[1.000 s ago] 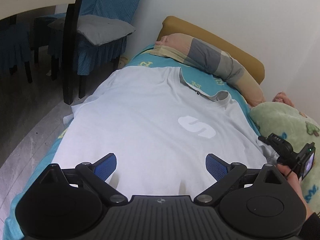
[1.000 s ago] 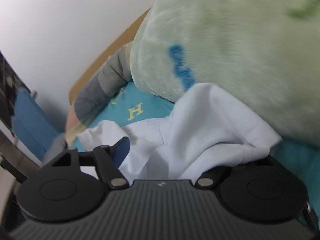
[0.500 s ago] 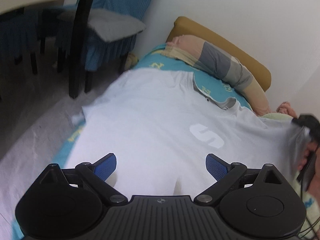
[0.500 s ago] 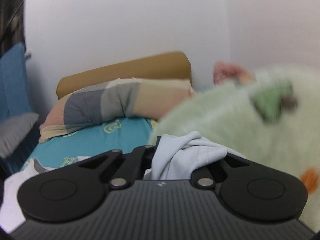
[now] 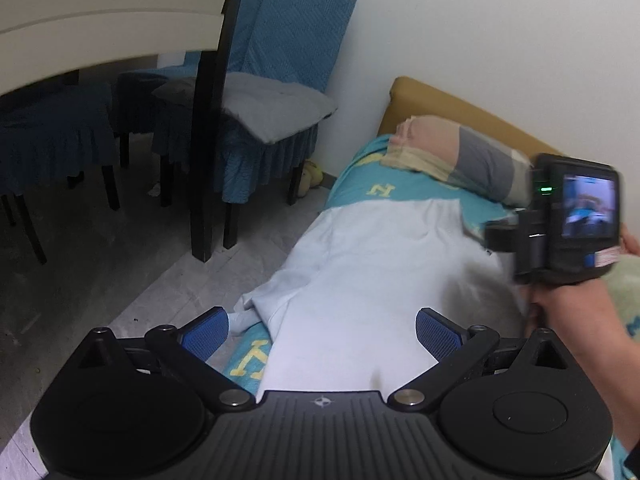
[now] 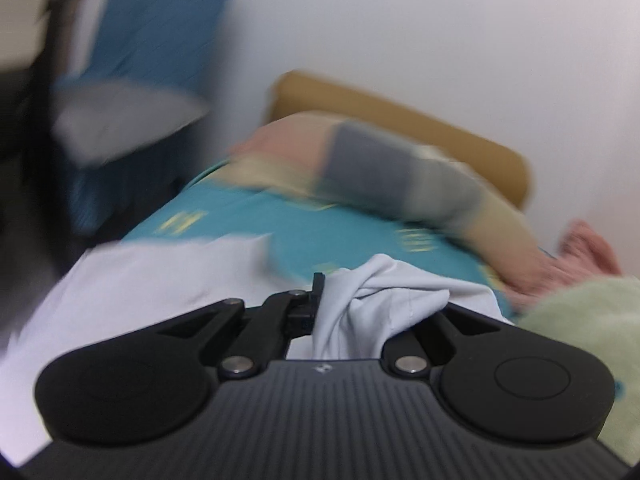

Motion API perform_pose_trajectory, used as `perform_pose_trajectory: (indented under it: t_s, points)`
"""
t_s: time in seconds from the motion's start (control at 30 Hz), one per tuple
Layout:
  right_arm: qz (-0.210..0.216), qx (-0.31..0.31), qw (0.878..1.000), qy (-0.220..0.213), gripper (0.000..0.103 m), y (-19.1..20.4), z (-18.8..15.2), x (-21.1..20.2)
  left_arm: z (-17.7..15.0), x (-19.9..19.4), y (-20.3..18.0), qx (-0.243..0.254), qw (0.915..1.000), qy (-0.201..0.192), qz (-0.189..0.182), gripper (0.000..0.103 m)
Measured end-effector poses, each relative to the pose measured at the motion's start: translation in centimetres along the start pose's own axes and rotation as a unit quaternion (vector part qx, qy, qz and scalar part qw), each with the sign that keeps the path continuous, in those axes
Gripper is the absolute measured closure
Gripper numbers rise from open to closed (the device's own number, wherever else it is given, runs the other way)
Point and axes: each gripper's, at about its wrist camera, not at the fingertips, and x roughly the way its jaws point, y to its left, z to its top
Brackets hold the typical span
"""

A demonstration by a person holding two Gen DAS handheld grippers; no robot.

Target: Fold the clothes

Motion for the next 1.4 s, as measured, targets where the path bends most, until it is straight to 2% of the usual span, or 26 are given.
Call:
perform_pose_trajectory:
  t_s: [0.1, 0.13, 0.17, 0.23, 0.4, 0.57, 0.73, 0.9, 1.0, 1.13, 1.23, 1.4]
  points:
    - [0.05, 0.006, 0.998, 0.039, 0.094, 1.5, -0.9, 1.8, -0.6, 1.8, 0.5, 0.0, 0.9999, 0.015, -0.001, 0.002]
    - [0.066, 0.009, 0.996, 0.051, 0.076, 2.0, -1.3, 2.3, -0.8, 2.3, 0.6, -0.003, 0.9998, 0.02, -0.004, 0.002]
    - [0.087, 0.02, 0.994, 0.061, 0.044, 1.9, -1.5, 2.7, -1.0, 2.7, 0.8, -0.006, 0.9997, 0.025, -0.007, 0.002]
    - [0.107, 0.046, 0.992, 0.052, 0.009, 1.1, -1.5, 1.9, -1.2, 3.2, 1.1, -0.011, 0.9994, 0.029, -0.014, 0.002]
    - [0.138, 0.07, 0.988, 0.024, 0.008, -1.1, -0.6, -3.2, -1.4, 2.7, 0.9, -0.006, 0.9994, 0.023, -0.023, 0.002]
    - [0.147, 0.109, 0.983, 0.001, 0.008, -4.5, -1.0, -12.1, -1.8, 0.4, 0.2, 0.007, 0.9995, 0.008, -0.028, 0.002]
    - [0.151, 0.176, 0.973, -0.003, 0.008, -9.0, -4.8, -21.4, -3.6, -2.9, -1.8, 0.053, 0.9981, 0.002, -0.031, 0.003]
    - [0.149, 0.211, 0.966, -0.009, 0.008, -11.9, -9.1, -28.8, -4.9, -7.2, -4.1, 0.085, 0.9958, -0.007, -0.033, 0.004]
    - [0.141, 0.212, 0.967, -0.019, 0.008, -12.7, -10.1, -31.7, -5.4, -9.8, -5.3, 0.098, 0.9945, -0.015, -0.033, 0.004]
    - [0.144, 0.213, 0.966, -0.025, 0.008, -13.4, -11.1, -33.3, -6.2, -12.0, -6.4, 0.1, 0.9939, -0.01, -0.046, 0.004]
    - [0.148, 0.219, 0.964, -0.026, 0.008, -14.2, -11.8, -34.3, -7.1, -12.7, -8.0, 0.132, 0.9901, -0.017, -0.043, 0.004]
    - [0.153, 0.239, 0.959, -0.023, 0.008, -16.6, -12.0, -34.7, -8.4, -12.1, -9.8, 0.158, 0.9868, -0.001, -0.035, 0.004]
